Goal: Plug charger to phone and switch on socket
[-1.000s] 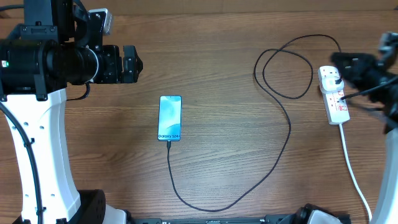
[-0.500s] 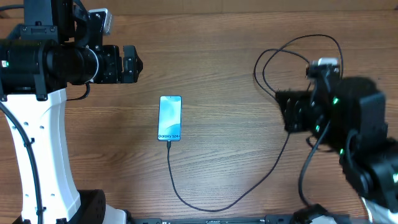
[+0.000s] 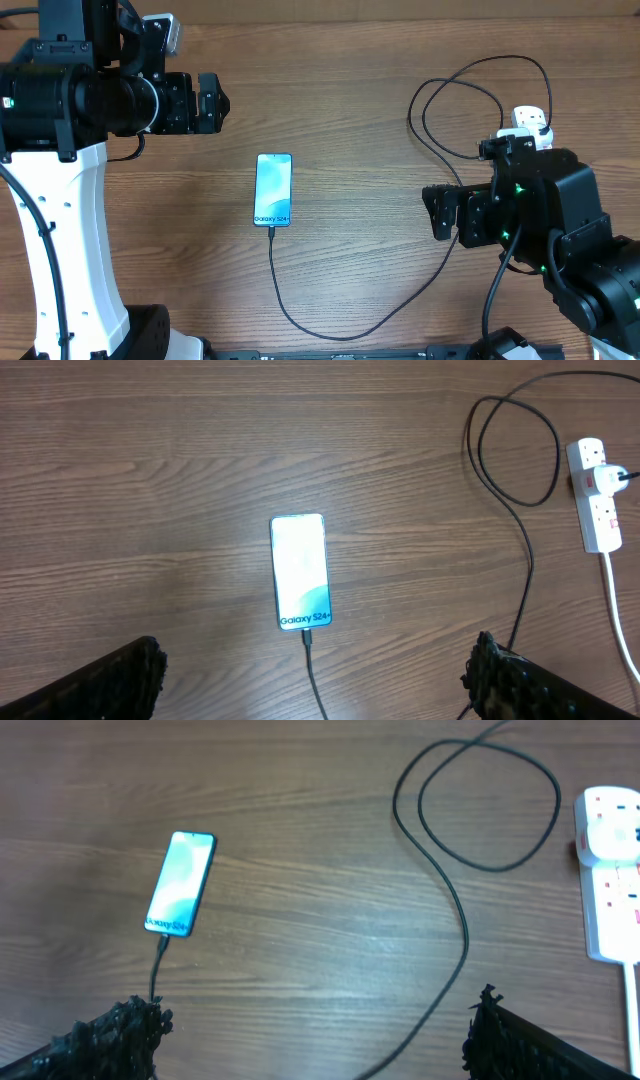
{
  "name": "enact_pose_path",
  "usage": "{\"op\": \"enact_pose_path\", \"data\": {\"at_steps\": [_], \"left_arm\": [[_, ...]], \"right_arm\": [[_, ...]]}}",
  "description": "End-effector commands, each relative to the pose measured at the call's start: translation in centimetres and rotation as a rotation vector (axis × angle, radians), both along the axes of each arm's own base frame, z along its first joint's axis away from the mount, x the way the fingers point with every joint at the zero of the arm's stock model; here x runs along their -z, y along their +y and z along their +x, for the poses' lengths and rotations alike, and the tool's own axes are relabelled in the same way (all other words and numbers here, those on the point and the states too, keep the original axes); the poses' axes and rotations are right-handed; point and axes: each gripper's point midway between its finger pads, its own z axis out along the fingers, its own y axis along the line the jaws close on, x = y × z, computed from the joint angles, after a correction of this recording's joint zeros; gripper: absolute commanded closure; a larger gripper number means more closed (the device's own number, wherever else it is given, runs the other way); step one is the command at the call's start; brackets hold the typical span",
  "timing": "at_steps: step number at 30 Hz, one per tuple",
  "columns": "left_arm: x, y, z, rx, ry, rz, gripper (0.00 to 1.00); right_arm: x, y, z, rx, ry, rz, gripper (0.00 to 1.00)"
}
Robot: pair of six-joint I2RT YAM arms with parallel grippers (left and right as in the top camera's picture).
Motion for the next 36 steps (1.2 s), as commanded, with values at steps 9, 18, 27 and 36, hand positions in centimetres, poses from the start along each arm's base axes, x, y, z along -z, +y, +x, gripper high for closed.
{"op": "enact_pose_path", "data": {"at_steps": [9,18,27,36], "left_arm": [[-0.9,0.2,-0.3,-0.008,-0.031,0.002,0.0],[-0.9,0.2,-0.3,-0.008,-0.031,0.002,0.0],[-0.9,0.2,-0.3,-0.008,-0.031,0.002,0.0],[-0.9,0.2,-0.3,-0.009,-0.031,0.002,0.0]], "right_arm": [[-2.2,-1.0,1.7,0.066,-0.125,-0.005,0.0],[-4.1,-4.1,2.8,0.191,-0.397,0.146,0.0],[-1.8,-5.1,3.5,0.192,-0.757,0.268,0.0],[2.9,-5.4,2.8,0.176,-0.965,0.309,0.0]]}}
